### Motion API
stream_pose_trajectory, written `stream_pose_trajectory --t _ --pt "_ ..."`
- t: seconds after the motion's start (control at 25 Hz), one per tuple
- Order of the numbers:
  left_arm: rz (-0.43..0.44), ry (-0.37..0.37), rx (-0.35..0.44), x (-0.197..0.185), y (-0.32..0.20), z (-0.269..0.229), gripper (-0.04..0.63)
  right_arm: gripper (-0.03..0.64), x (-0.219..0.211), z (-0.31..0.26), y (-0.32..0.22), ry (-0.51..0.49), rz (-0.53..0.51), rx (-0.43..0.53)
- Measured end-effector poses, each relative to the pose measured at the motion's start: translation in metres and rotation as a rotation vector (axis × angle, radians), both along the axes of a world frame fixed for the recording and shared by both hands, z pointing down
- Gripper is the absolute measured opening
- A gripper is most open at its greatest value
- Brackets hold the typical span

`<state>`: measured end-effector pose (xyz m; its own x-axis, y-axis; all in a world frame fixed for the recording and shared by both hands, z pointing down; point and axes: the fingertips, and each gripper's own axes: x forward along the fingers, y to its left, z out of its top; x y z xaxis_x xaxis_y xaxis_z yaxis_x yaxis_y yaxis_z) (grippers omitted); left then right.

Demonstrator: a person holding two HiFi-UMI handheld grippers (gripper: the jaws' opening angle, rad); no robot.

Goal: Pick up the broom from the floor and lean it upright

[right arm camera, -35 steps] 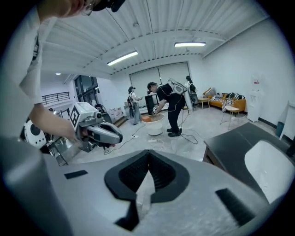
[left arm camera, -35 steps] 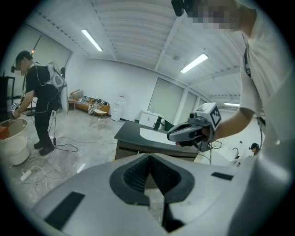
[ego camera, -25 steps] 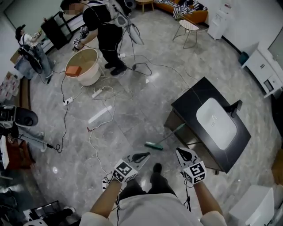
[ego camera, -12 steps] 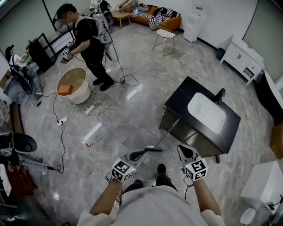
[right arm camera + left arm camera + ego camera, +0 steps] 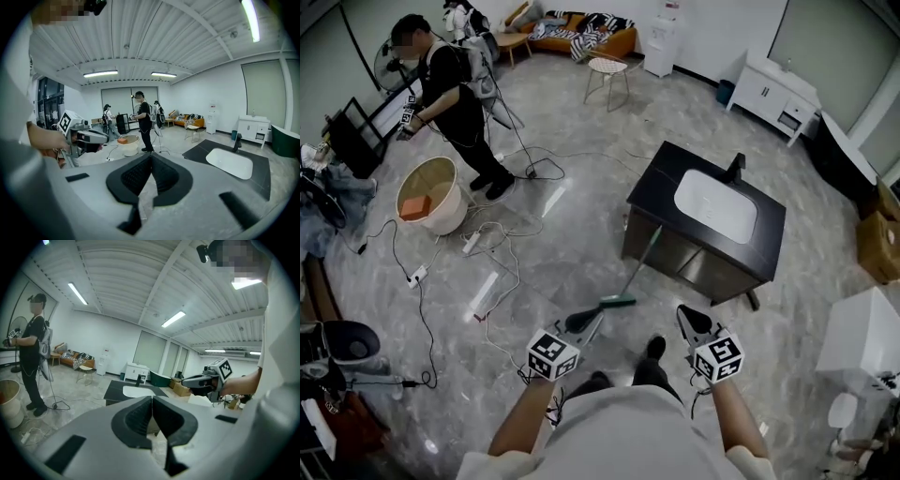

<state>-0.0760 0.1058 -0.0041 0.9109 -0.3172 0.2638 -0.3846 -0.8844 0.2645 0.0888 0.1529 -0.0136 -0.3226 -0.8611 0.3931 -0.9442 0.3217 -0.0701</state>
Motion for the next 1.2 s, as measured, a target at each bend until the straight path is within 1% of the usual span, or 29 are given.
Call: stream_pose_trajectory --t 0.12,0.24,0.36,0.48,0.6,0.72,0.8,1.0,1.2 --pt "0.031 -0.010 0.007 0.006 0.017 -0.003 0.011 0.000 0.002 -0.007 0.021 -0.004 0.018 0.008" --pt "0.040 -0.010 0.014 0.015 0.032 -0.010 0.011 0.000 0.010 -0.016 0.038 0.002 0.018 0.025" --pt "0.023 -0.004 0.017 0.031 0.045 -0.018 0.011 -0.001 0.025 -0.023 0.054 0.001 -0.003 0.043" --pt "-0.012 0.004 0.016 0.044 0.057 -0.026 0.011 0.000 0.042 -0.033 0.070 -0.022 -0.010 0.048" --pt "-0.040 0.026 0.017 0.055 0.071 -0.037 0.011 0.000 0.060 -0.045 0.083 -0.034 -0.016 0.055" --pt "-0.061 0.028 0.026 0.064 0.078 -0.040 0.011 -0.001 0.079 -0.050 0.090 -0.044 -0.012 0.070" --pt "-0.074 0.031 0.018 0.069 0.081 -0.040 0.011 0.000 0.087 -0.049 0.093 -0.048 -0.006 0.072" --pt "-0.073 0.023 0.026 0.081 0.089 -0.042 0.011 0.000 0.096 -0.053 0.099 -0.046 -0.017 0.076" --pt "-0.067 0.017 0.028 0.083 0.094 -0.045 0.011 0.000 0.097 -0.052 0.103 -0.057 -0.016 0.083"
